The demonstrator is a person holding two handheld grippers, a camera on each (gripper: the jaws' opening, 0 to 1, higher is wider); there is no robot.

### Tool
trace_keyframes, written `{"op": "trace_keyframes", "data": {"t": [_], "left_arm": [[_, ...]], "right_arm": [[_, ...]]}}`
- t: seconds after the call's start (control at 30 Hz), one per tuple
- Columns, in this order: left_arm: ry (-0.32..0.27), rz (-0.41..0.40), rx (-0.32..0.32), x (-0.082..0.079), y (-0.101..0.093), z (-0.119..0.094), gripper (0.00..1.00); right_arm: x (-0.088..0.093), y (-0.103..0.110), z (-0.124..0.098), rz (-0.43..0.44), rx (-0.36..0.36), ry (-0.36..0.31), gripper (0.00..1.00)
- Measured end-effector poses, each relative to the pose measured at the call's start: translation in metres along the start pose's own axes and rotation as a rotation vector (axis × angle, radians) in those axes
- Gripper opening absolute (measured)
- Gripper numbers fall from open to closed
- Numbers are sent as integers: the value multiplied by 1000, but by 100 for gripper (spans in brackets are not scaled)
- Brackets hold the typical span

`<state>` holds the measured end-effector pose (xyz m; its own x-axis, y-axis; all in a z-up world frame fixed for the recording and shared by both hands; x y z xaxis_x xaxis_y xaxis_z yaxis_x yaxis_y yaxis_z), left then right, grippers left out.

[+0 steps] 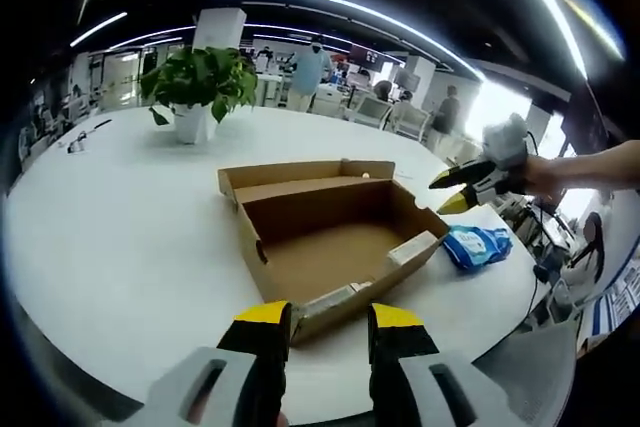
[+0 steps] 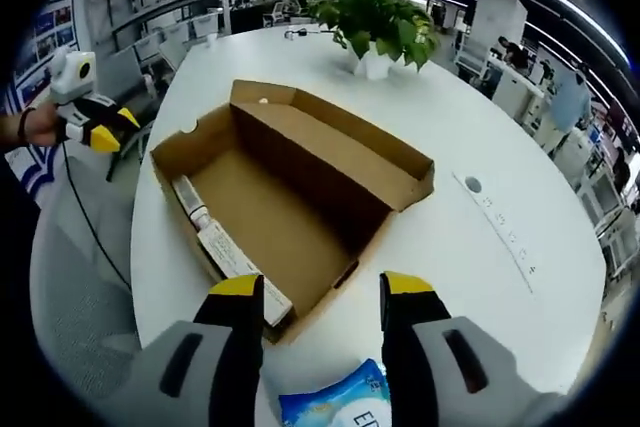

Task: Operate the shoe box by opening the lid, removing the specified soft item, and placing it in the target area until the item is outside and the box remains undamaged.

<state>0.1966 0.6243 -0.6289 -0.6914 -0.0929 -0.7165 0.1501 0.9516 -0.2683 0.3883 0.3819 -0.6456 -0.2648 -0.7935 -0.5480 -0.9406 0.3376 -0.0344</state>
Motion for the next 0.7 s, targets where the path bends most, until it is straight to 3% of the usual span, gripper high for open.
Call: {"op": "trace_keyframes", "data": {"t": [0.23,0.43,0.5,0.7], "left_arm": [[-10,11,4,-1,-2,5,31],[-25,10,8,-5,-3,9,31],[-26,9,9,-4,-4,10,31],[-24,18,7,-1,-6,11,31]], "right_arm": [[-8,11,15,-128,-71,62,47],[-11,16,27,-164,-159,105,52],[-9,16,31,-214,-169,140,53],[-10,20,41,-250,-206,179,60]]}}
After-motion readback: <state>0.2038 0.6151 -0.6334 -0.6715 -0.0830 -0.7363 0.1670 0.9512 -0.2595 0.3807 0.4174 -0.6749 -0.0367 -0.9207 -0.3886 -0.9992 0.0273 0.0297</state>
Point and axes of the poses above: the point that each gripper's makers call its tool centre point, and the gripper's own axes: z roughly forward along the fingers, y roughly to its left, x roughly out of its underside, the point moved 4 cm from there along -z, roughly backward along the fingers, and after that the axes turned 6 degrees about y, right-handed, at the moved point
